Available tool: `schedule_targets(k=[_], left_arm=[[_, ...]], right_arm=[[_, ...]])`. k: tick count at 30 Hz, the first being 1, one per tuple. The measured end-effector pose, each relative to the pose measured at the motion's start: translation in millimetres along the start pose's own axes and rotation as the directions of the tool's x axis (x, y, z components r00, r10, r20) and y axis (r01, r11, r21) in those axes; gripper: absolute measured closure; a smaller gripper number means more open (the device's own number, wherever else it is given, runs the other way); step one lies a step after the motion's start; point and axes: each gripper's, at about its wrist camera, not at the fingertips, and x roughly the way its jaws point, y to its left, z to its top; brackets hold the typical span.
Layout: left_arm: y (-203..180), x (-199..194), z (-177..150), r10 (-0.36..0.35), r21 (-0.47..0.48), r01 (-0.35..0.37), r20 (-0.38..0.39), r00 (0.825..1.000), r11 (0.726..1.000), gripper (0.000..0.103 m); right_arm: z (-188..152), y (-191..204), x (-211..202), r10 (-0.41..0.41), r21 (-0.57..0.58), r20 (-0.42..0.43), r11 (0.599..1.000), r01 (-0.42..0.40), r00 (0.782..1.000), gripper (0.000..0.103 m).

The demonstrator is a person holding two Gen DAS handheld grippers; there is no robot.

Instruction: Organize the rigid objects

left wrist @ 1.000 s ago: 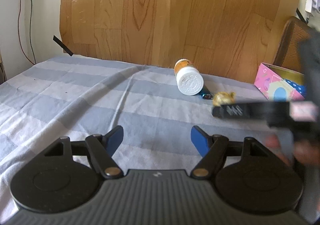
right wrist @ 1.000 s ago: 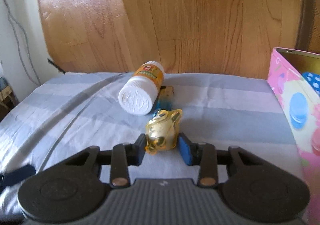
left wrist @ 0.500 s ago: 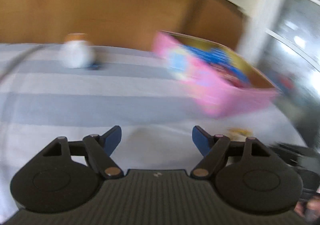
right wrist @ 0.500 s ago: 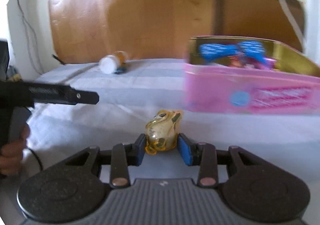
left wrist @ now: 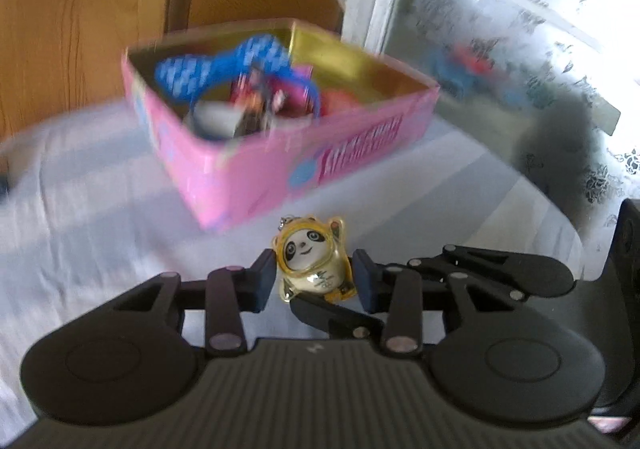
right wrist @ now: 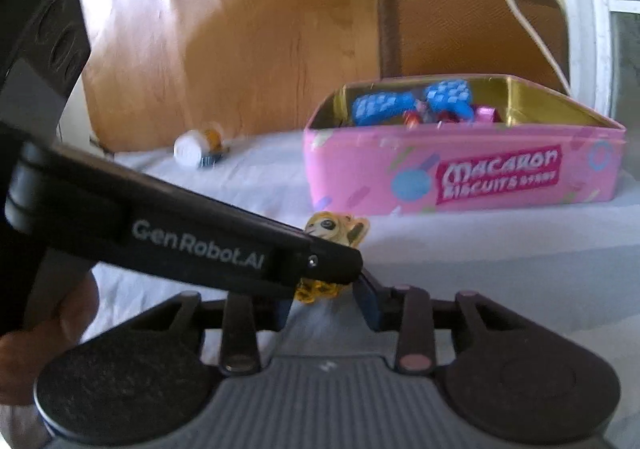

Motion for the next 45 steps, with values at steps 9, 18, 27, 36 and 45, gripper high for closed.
schedule_targets(k=[9,18,27,36,45], left_arm=[[2,18,65,0.097,0.054,-0.105,0.138,0.986,0.993,0.061],[20,45,78,0.170,-0.061,-0.164,0.097,0.981,0.984,0.055],[-4,-4,48,0.286,-0.017,-0.287,0.135,0.949,0.958,0.046],[7,-22,3,0.355,-0.033,-0.354,0.110,0.928,0.935,0.046],[25,-23,-29,0.444,-0.025,-0.445,0.134,0.886,0.895,0.043]], right_arm=[[60,-11,15,-0.057,-0.022,0.217,0.998,0.063,0.975,0.069],[74,-39,54,-0.118,0.069,0.185,0.992,0.107,0.976,0.067],[37,-40,-10,-0.123,0.178,0.228,0.981,0.083,0.966,0.065],[9,-27,-27,-0.125,0.226,0.132,0.970,0.093,0.983,0.065],[7,-6,-26,-0.136,0.238,0.124,0.966,0.104,0.983,0.062]])
